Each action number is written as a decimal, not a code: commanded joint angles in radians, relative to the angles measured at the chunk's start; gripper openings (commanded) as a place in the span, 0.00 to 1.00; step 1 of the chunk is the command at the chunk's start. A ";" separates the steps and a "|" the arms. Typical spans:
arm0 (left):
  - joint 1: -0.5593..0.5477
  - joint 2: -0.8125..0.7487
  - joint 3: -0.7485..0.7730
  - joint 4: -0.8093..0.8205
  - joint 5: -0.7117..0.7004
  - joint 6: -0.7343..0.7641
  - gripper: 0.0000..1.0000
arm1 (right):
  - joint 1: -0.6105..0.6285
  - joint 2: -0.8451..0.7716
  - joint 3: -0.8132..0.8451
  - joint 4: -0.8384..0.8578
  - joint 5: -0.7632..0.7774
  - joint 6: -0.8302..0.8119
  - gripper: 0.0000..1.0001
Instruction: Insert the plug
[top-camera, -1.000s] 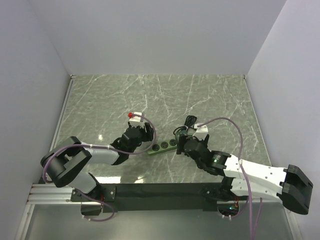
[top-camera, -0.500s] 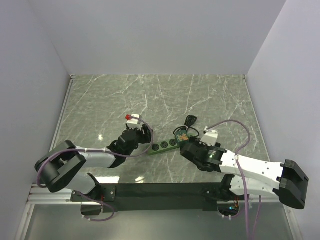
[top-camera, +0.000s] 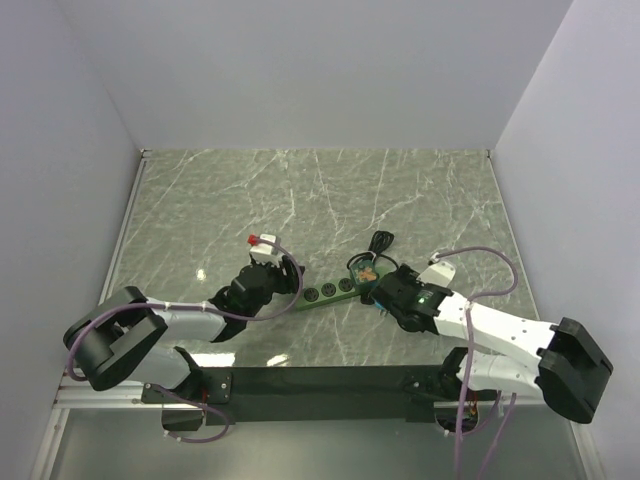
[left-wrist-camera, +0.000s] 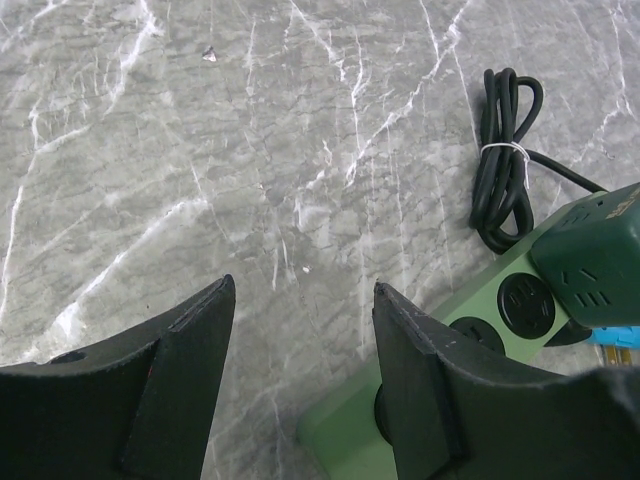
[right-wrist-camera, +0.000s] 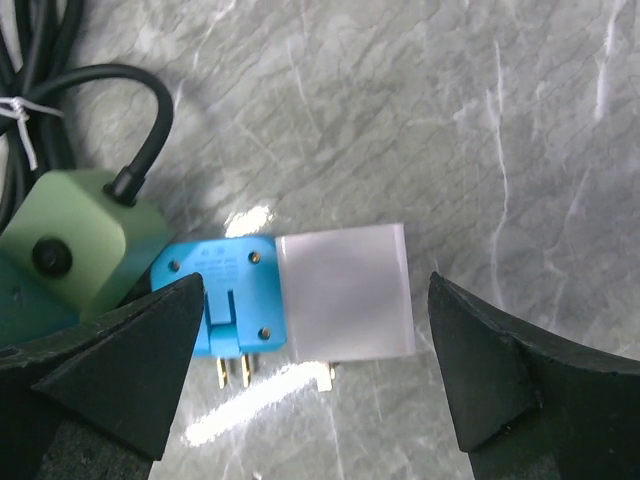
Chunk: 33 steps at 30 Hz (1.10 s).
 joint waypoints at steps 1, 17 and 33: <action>-0.004 -0.025 -0.014 0.049 0.018 -0.005 0.63 | -0.035 0.035 0.005 0.043 0.025 -0.011 0.98; -0.004 -0.042 -0.034 0.060 0.040 -0.006 0.63 | -0.092 0.116 0.000 0.062 -0.107 -0.089 0.92; 0.000 -0.033 -0.041 0.070 0.040 0.000 0.64 | -0.117 0.260 0.077 0.062 -0.157 -0.221 0.53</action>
